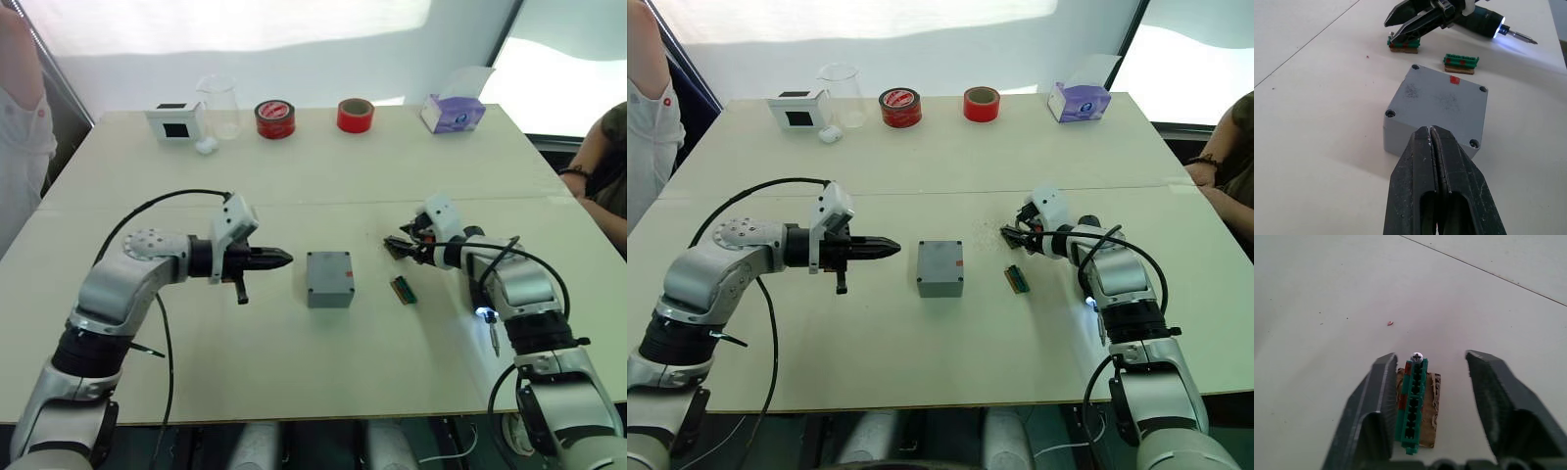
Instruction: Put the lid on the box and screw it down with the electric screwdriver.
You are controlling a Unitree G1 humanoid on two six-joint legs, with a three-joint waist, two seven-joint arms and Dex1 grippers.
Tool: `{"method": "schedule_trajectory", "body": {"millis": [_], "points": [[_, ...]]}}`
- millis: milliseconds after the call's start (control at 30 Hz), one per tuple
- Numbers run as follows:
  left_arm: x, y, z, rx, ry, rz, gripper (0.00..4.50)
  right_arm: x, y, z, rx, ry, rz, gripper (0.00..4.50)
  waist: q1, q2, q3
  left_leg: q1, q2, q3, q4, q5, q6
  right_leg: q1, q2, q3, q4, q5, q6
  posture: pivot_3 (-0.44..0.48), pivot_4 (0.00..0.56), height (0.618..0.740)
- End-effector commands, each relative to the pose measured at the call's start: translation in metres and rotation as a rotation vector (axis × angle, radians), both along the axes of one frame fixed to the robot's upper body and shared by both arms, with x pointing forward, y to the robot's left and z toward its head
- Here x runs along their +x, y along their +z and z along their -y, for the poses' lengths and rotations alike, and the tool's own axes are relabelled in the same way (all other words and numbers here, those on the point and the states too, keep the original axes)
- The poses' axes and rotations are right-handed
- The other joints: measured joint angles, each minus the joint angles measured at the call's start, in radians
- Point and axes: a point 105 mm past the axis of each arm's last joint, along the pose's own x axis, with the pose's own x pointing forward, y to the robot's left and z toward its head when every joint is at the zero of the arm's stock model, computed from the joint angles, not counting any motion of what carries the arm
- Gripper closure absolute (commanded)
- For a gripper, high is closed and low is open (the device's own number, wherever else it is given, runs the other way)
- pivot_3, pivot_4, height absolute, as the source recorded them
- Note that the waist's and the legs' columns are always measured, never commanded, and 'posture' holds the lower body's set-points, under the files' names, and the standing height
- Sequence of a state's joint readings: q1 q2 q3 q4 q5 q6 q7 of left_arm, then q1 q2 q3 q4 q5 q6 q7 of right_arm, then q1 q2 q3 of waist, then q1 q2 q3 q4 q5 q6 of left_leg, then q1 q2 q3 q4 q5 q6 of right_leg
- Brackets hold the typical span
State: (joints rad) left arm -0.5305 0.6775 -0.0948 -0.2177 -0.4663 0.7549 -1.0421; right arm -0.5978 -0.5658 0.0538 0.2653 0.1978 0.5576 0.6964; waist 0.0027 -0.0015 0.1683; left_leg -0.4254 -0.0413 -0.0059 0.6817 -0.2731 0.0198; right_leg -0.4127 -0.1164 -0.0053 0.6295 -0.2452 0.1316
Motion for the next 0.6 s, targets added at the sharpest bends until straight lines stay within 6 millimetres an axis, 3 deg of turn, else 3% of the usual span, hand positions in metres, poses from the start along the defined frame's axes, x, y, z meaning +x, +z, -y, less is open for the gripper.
{"method": "schedule_trajectory", "body": {"millis": [33,333,433,467,600], "points": [[-0.0013,0.0072,0.0006,0.004,-0.014,0.041,4.50,0.0048,0.0161,-0.0025,0.011,0.006,0.058,3.04,0.000,0.000,0.000,0.000,0.000,0.000,0.000,0.000,0.000,0.000,0.000,0.000,0.000,0.000,0.000,0.000,0.150,0.740],[-0.0007,0.0049,0.0004,0.015,-0.015,0.043,4.50,0.0048,0.0140,-0.0045,0.014,0.007,0.057,3.04,0.000,0.000,0.000,0.000,0.000,0.000,0.000,0.000,0.000,0.000,0.000,0.000,0.000,0.000,0.000,0.000,0.150,0.740],[-0.0003,0.0033,-0.0004,0.019,-0.014,0.041,4.50,0.0047,0.0141,-0.0058,0.016,0.010,0.059,3.88,0.000,0.000,0.000,0.000,0.000,0.000,0.000,0.000,0.000,0.000,0.000,0.000,0.000,0.000,0.000,0.000,0.150,0.740],[-0.0003,0.0026,-0.0009,0.020,-0.014,0.040,4.50,0.0047,0.0143,-0.0063,0.016,0.011,0.060,4.38,-0.001,0.000,0.000,0.000,0.000,0.000,0.000,0.000,0.000,0.000,0.000,0.000,0.000,0.000,0.000,0.000,0.150,0.740],[-0.0001,0.0005,-0.0020,0.022,-0.013,0.037,4.50,0.0039,0.0152,-0.0068,0.016,0.015,0.065,4.48,0.000,0.000,0.000,0.000,0.000,0.000,0.000,0.000,0.000,0.000,0.000,0.000,0.000,0.000,0.000,0.000,0.150,0.740]]}}
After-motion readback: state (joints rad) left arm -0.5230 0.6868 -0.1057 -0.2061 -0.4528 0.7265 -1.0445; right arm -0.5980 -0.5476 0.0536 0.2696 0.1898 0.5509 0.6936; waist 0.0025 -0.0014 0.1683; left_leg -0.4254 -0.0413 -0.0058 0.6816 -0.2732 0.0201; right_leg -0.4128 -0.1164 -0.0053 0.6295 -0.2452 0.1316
